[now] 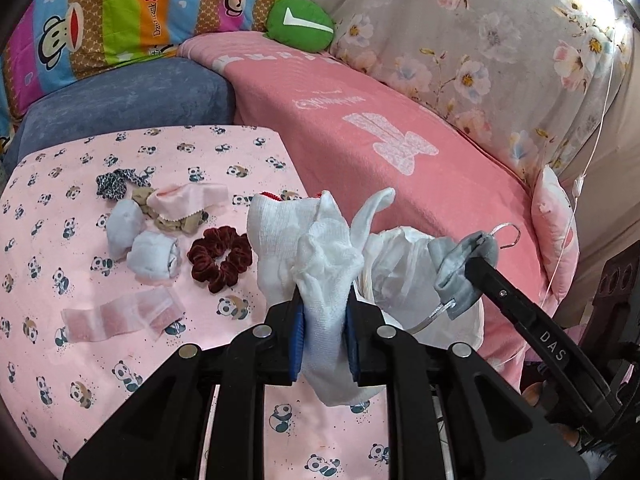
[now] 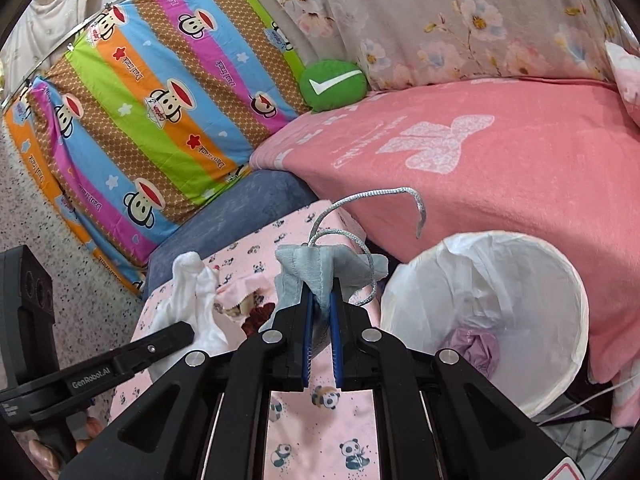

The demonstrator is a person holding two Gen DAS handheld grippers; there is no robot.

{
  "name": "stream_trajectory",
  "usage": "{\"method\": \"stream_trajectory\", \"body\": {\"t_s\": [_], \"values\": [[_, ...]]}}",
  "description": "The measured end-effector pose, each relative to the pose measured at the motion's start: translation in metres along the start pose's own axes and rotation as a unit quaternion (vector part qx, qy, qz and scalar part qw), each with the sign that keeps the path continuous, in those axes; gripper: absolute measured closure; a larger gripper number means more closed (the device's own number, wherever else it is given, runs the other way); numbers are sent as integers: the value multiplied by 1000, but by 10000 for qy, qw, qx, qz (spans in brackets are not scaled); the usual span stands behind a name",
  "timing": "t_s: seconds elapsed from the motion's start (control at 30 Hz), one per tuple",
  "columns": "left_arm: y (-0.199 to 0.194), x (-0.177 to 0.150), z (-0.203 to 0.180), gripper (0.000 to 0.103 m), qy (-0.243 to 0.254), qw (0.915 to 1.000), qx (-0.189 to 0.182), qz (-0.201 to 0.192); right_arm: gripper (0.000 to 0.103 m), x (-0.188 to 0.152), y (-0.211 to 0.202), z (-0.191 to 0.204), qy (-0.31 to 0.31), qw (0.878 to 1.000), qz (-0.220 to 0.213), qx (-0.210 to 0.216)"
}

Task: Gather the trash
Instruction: 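Carry the white glove and blue mask over the bin and release both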

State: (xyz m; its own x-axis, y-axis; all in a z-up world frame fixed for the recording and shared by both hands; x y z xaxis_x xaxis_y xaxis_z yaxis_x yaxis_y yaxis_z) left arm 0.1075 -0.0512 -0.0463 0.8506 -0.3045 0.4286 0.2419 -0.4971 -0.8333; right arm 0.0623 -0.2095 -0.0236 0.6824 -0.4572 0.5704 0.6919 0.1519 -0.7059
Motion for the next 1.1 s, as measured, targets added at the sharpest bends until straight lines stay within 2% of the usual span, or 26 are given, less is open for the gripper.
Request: {"method": "stream_trajectory", "body": {"t_s": [0.23,0.57,0.83,1.1], "values": [[15,-7,1,85,-72,9998,39,193,94,-10,6,-9,92,9999,88,-9],[11,0,-12,85,79,9999,124,60,94,-10,4,-15,117,9999,48,-16],[19,12,-50,85,476,9987,207,15,94,-7,-2,-33,171,9997,-7,-161],[54,16,-96,85,839,9960,227,188,94,-5,-11,-75,393,9984,-52,-407]]}}
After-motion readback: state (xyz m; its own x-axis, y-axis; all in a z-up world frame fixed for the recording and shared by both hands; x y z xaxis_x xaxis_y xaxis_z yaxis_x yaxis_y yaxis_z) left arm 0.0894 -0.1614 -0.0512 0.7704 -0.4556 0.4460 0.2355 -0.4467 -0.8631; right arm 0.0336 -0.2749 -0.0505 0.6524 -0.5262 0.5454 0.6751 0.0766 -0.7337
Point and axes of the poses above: each gripper's, at about its wrist camera, not at the fingertips, and y roughly the way its jaws point, z to its left, x to its top, the point moved 10 cm from there along y, roughly the way its jaws point, and after that the axes turned 15 degrees about z, right-handed, at the moved point
